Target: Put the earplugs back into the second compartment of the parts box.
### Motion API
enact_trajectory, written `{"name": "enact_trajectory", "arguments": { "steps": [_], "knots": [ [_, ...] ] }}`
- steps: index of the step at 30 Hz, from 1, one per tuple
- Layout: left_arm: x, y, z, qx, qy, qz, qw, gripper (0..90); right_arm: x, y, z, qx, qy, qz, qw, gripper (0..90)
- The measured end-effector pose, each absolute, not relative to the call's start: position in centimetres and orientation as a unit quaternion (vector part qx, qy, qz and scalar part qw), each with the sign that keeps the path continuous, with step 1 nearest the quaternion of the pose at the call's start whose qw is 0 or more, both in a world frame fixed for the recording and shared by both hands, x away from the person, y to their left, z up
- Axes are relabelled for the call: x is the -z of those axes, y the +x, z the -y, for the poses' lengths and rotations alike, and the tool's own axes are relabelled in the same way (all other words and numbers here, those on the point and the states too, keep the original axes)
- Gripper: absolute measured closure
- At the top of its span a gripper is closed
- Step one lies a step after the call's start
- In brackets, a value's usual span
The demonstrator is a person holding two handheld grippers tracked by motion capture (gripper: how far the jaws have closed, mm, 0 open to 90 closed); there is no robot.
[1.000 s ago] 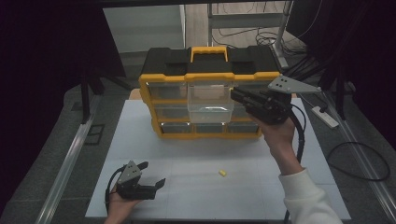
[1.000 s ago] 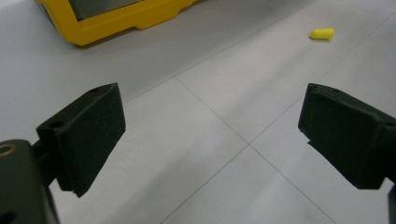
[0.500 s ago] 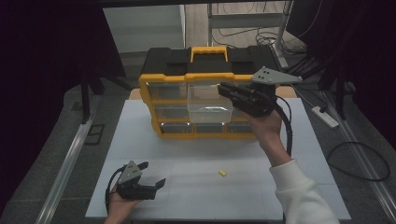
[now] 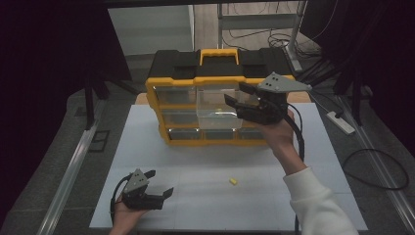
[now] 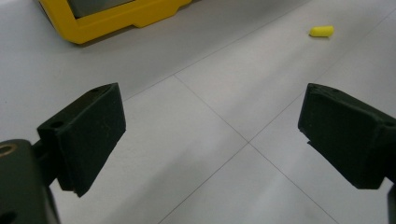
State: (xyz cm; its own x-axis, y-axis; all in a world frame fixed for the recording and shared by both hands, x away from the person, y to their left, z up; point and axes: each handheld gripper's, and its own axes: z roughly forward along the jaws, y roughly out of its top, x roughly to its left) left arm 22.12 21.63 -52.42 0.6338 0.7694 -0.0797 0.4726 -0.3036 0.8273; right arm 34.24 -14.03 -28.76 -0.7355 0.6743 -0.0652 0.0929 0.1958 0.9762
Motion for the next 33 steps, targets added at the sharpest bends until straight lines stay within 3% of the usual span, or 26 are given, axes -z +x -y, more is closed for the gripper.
{"name": "enact_trajectory", "arguments": {
  "steps": [9,33],
  "knots": [
    [52.4,22.1,-21.6,-0.168,0.790,-0.392,0.440,7.7,29.2,32.7,16.5,-0.575,0.277,-0.725,0.258,27.7],
    [52.4,22.0,-21.4,-0.170,0.790,-0.391,0.440,7.7,35.1,27.5,21.7,-0.563,0.272,-0.744,0.236,25.0]
  ]
}}
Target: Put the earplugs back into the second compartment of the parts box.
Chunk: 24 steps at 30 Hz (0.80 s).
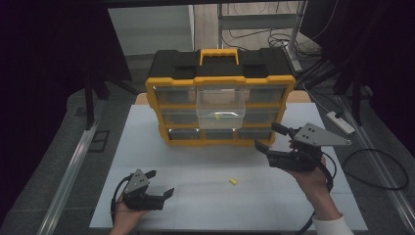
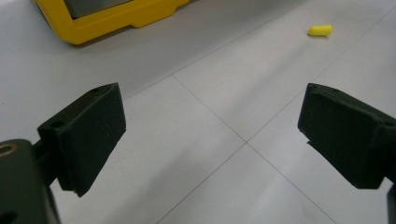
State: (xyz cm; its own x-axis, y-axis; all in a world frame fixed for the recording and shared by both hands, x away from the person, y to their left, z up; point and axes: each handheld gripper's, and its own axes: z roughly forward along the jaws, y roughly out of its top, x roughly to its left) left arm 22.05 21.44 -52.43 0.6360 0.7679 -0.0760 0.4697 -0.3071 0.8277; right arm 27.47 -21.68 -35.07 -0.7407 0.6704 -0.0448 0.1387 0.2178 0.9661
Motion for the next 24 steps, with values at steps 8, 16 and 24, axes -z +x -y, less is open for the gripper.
{"name": "enact_trajectory", "arguments": {
  "steps": [8,16,24],
  "knots": [
    [52.4,22.0,-21.4,-0.169,0.790,-0.392,0.440,7.7,37.4,27.3,22.1,-0.547,0.282,-0.757,0.222,24.8],
    [52.4,22.0,-21.5,-0.173,0.789,-0.390,0.441,7.8,39.8,27.7,21.9,-0.515,0.288,-0.780,0.208,24.6],
    [52.4,22.0,-21.4,-0.171,0.789,-0.390,0.443,7.9,41.8,28.3,20.9,-0.487,0.288,-0.804,0.184,24.6]
  ]
}}
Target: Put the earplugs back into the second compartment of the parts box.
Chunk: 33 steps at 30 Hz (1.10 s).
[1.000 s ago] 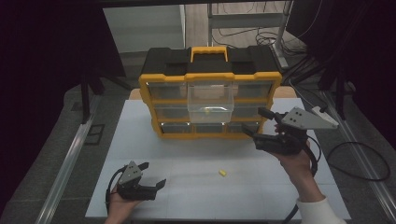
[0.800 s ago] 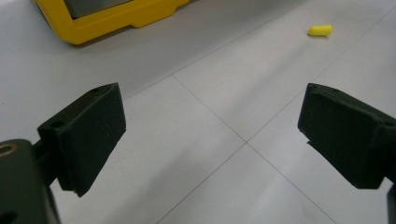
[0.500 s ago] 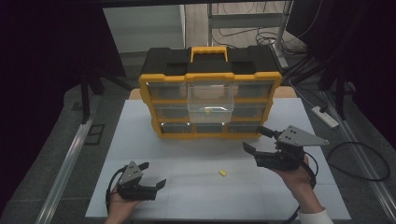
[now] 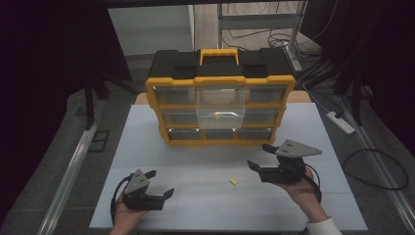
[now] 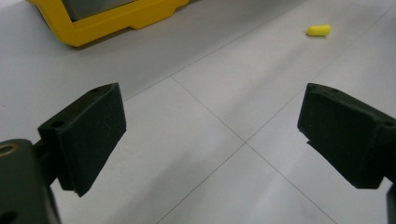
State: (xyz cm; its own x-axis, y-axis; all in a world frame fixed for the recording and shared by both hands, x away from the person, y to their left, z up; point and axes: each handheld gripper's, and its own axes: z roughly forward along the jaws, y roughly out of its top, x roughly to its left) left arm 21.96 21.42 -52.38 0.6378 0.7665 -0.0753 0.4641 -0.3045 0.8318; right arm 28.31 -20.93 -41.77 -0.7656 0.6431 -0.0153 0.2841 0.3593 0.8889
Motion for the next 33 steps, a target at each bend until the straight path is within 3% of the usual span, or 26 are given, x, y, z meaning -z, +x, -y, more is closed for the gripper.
{"name": "enact_trajectory", "arguments": {
  "steps": [33],
  "knots": [
    [52.4,22.0,-21.4,-0.172,0.792,-0.387,0.439,7.9,47.1,29.6,17.0,-0.382,0.276,-0.874,0.120,23.6]
  ]
}}
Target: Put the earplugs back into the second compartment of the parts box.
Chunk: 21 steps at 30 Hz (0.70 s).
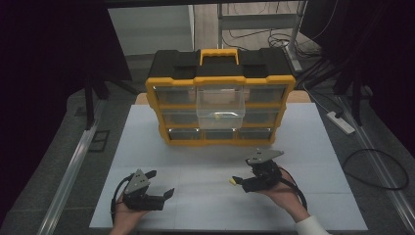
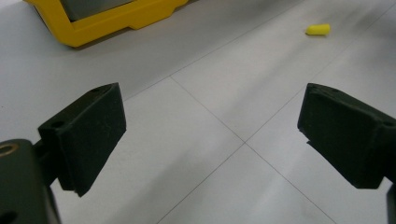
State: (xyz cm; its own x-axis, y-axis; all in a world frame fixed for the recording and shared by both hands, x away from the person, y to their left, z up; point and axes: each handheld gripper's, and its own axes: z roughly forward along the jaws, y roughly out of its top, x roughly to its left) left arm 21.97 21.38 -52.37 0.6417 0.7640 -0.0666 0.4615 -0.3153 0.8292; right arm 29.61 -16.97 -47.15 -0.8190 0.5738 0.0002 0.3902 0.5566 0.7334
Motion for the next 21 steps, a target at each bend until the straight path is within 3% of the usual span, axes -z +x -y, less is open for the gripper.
{"name": "enact_trajectory", "arguments": {
  "steps": [21],
  "knots": [
    [52.4,22.0,-21.3,-0.169,0.794,-0.385,0.439,7.8,50.7,30.7,14.4,-0.309,0.267,-0.908,0.092,24.1]
  ]
}}
